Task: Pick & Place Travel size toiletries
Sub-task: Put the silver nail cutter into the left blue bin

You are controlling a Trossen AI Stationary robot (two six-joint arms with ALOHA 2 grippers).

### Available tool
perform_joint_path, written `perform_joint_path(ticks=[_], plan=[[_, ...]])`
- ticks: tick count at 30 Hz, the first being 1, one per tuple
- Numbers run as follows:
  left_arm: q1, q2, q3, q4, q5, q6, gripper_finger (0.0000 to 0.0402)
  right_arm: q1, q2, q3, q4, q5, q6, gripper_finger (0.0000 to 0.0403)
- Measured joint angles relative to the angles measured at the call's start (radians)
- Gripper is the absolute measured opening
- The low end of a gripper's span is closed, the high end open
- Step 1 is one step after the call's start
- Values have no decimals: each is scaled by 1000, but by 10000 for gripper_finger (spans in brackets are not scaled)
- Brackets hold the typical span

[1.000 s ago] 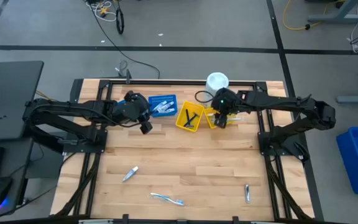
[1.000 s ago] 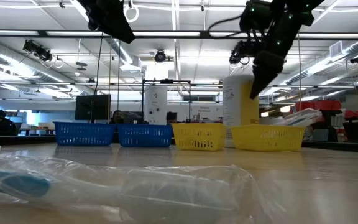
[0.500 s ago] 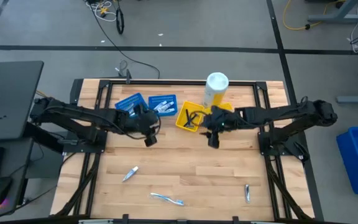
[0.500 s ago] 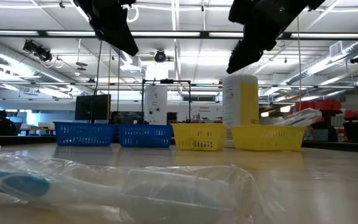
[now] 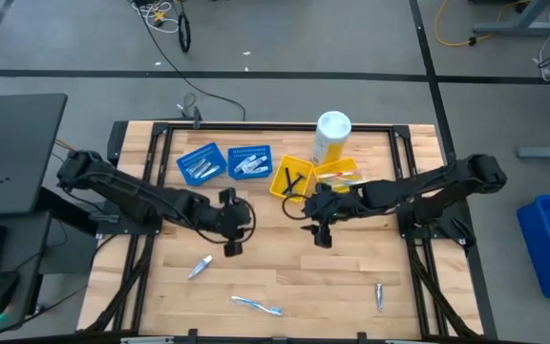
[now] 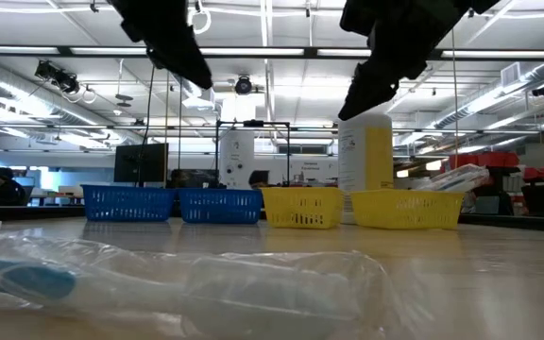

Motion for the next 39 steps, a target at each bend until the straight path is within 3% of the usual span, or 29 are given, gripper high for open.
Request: perform_joint_path(ticks=[9, 15, 19, 26, 30, 39], plan=[[-91, 76, 2, 85, 26, -5, 139, 80, 67, 0, 81, -1, 75, 227], [-131, 98, -1, 78, 23, -43, 139, 178, 68, 0, 44, -3, 158, 214], [-145, 104, -1, 92, 20, -76, 139, 247, 48, 0, -121, -134, 456, 206], [-154, 104, 0, 135, -10, -80, 139, 369, 33, 1, -490, -495, 1245, 193], [-154, 104, 0, 151, -12, -85, 139, 440, 33, 0, -651, -510, 1482, 188], [-152, 104, 0, 210, -86, 16, 139, 560, 33, 0, -603, -438, 1810, 179]])
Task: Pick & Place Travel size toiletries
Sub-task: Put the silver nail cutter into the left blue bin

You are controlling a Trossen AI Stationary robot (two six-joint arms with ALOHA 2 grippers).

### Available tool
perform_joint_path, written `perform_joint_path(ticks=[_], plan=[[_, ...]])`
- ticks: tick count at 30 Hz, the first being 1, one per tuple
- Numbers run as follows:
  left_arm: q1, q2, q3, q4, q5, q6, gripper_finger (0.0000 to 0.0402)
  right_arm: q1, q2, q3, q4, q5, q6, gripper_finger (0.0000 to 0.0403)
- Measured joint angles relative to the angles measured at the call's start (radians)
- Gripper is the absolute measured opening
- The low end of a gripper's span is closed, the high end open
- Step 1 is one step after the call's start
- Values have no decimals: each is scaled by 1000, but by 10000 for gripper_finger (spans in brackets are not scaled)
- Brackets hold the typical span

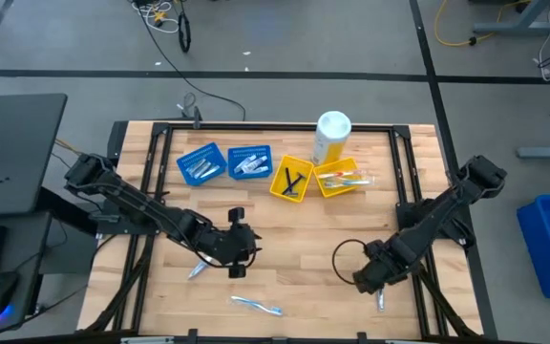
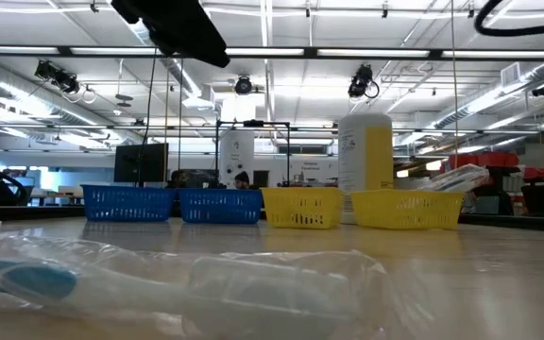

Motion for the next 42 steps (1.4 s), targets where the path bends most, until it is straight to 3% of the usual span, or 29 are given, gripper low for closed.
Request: perform_joint_path(ticks=[6, 12, 17, 24, 38, 42], plan=[[12, 0, 0, 32, -12, 116, 139, 63, 12, -17, 50, 0, 144, 173], [34, 0, 0, 34, -12, 166, 139, 89, 12, -147, 241, 2, 235, 165], [44, 0, 0, 34, -11, 168, 139, 88, 12, -255, 347, 57, 266, 155], [44, 0, 0, 34, -11, 167, 139, 87, 7, -378, 545, 52, 283, 145], [44, 0, 0, 34, -11, 137, 139, 85, 0, -382, 532, 58, 195, 71], [44, 0, 0, 34, -13, 137, 139, 84, -27, -367, 527, 155, 150, 69]])
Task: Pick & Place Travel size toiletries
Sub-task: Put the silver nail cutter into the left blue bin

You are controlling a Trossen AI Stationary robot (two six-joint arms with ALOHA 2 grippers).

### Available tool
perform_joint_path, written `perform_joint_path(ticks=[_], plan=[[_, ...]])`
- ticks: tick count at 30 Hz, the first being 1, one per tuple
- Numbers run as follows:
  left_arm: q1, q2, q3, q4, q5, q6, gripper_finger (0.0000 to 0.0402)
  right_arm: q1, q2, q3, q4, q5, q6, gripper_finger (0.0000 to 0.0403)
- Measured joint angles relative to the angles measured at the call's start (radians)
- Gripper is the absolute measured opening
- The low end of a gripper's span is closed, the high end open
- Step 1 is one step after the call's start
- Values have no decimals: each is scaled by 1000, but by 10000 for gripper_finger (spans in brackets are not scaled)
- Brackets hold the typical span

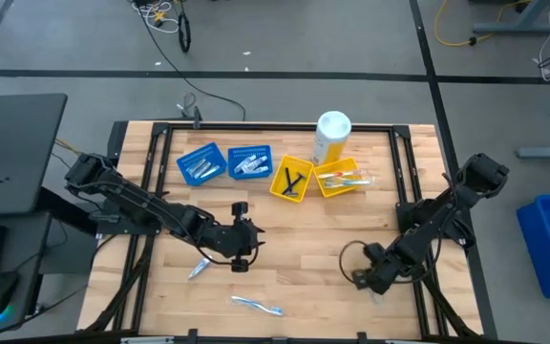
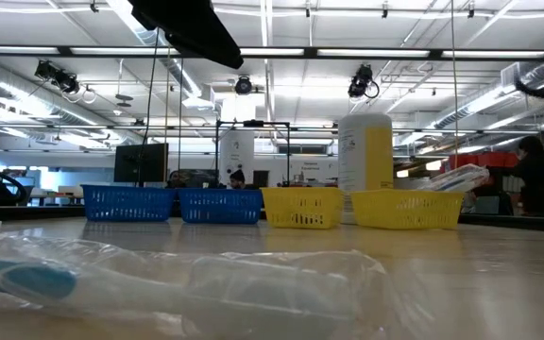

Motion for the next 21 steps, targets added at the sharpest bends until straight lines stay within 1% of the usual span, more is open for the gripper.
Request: perform_joint_path(ticks=[3, 5, 8, 10, 13, 16, 21], plan=[[2, 0, 0, 0, -24, 0, 139, -16, -33, 25, -8, 168, -74, 69], [8, 0, 0, 0, -50, -19, 139, -29, -59, 34, -2, 283, -156, 68], [32, 0, 0, 1, -121, -119, 139, -67, -101, 37, 49, 504, -348, 68], [58, 0, 0, -5, -160, -218, 139, -88, -115, 37, 81, 637, -498, 69], [94, 0, 0, -9, -164, -311, 139, -128, -119, 37, 140, 730, -700, 70], [117, 4, 0, -7, -160, -312, 139, -184, -116, 37, 193, 805, -829, 70], [139, 21, 0, 0, -158, -269, 139, -297, -116, 37, 319, 911, -1041, 71]])
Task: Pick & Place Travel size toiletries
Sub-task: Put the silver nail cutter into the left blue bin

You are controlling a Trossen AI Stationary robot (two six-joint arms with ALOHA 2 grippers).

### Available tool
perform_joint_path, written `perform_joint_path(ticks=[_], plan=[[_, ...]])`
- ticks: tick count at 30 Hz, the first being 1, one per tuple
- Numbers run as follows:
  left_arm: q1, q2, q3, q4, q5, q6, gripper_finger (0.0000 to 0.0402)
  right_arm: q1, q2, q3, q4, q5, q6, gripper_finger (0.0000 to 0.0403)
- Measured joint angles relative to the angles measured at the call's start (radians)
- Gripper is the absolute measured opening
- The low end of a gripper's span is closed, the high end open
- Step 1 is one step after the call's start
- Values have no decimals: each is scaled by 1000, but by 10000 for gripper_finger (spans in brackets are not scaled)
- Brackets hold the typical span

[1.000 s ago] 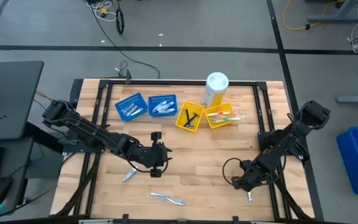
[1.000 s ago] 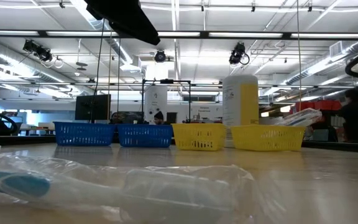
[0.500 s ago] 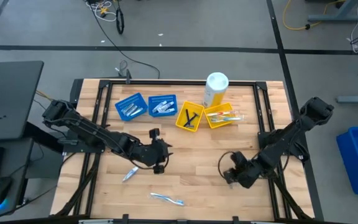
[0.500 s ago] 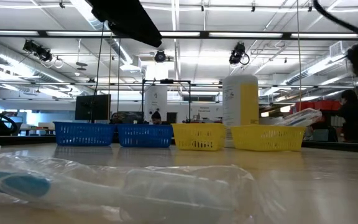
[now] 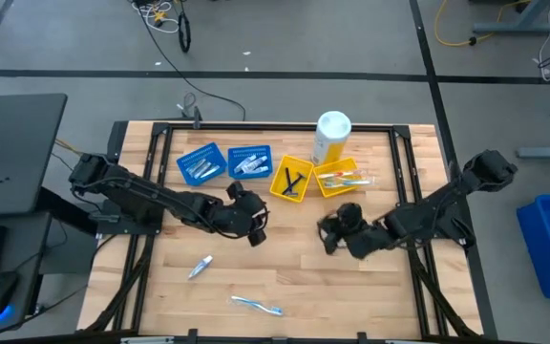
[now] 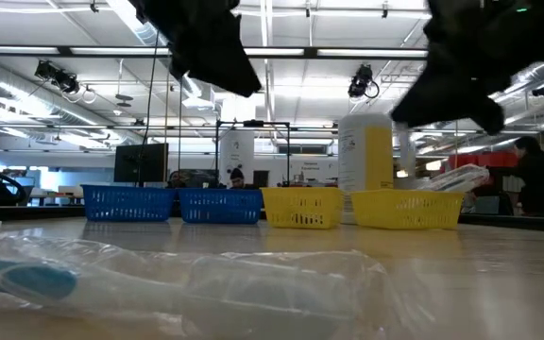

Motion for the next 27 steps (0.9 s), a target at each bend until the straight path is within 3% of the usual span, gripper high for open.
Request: perform_joint_path(ticks=[4, 13, 17, 24, 27], plan=[[14, 19, 1, 19, -12, -9, 139, -114, 0, 1, 139, 65, -24, 71], [66, 73, 2, 83, -1, 16, 145, -311, 21, 2, 358, 10, -187, 71], [90, 121, -1, 139, 17, 75, 171, -358, 57, 1, 469, 6, -240, 71], [130, 200, 0, 369, 9, 200, 228, -413, 145, 2, 600, -97, -277, 71], [146, 209, -3, 377, -1, 226, 241, -427, 173, 2, 659, -136, -277, 71]])
